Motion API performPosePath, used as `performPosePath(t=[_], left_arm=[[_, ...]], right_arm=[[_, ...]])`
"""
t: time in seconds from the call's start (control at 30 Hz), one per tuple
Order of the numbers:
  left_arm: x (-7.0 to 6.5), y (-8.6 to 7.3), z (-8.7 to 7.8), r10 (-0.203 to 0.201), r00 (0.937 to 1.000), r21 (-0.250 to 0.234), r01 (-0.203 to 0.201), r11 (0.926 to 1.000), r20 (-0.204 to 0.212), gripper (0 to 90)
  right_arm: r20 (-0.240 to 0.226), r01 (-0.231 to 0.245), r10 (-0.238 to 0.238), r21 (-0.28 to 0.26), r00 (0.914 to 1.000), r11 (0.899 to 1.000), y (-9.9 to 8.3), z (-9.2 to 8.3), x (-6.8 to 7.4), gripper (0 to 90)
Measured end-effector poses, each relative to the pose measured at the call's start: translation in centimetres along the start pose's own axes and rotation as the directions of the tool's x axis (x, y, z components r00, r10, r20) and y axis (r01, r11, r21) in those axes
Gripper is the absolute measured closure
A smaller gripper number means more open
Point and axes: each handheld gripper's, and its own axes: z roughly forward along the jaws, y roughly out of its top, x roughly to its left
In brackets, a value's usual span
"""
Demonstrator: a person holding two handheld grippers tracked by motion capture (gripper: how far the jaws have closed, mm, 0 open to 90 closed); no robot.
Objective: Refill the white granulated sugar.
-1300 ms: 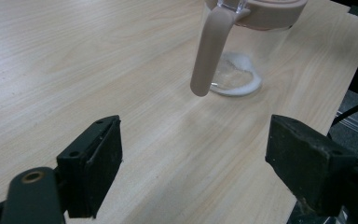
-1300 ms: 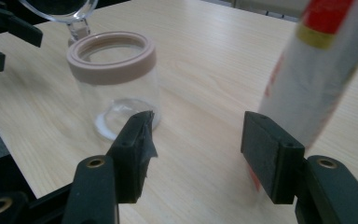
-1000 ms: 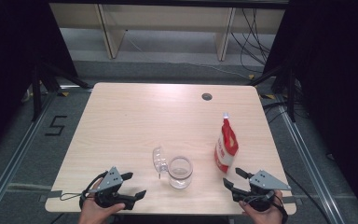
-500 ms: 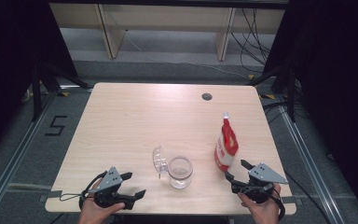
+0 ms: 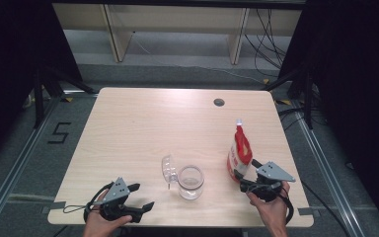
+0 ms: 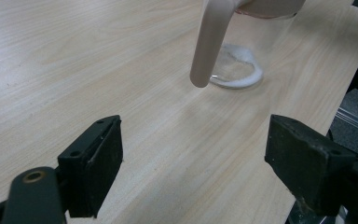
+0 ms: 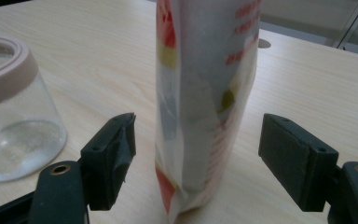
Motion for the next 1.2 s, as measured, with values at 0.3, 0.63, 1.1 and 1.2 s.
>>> performPosePath(t=[0.3, 0.63, 1.1, 1.2], left_arm=[[-0.1, 0.0, -0.1, 0.005, 1.0000, -0.009, -0.005, 0.9999, -0.004, 18.7], [-0.2, 0.0, 0.1, 0.006, 0.9999, -0.023, -0.006, 0.9997, 0.011, 18.9], [-0.2, 0.0, -0.1, -0.017, 0.9999, -0.051, 0.017, 0.9985, -0.001, 20.1], [-0.3, 0.0, 0.0, -0.006, 1.0000, -0.045, 0.006, 0.9990, 0.006, 20.1]], right_arm=[[0.008, -0.004, 0.004, -0.009, 1.0000, 1.000, 0.3, 1.5, -0.3, 28.4], [-0.011, 0.014, -0.014, -0.009, 0.9998, 1.000, 0.5, 1.8, -0.6, 40.8], [-0.164, 0.090, -0.095, -0.037, 0.9818, 0.995, 0.1, 1.5, -3.4, 45.9], [-0.192, 0.114, -0.118, -0.035, 0.9742, 0.993, 0.1, 1.5, -3.7, 46.3]])
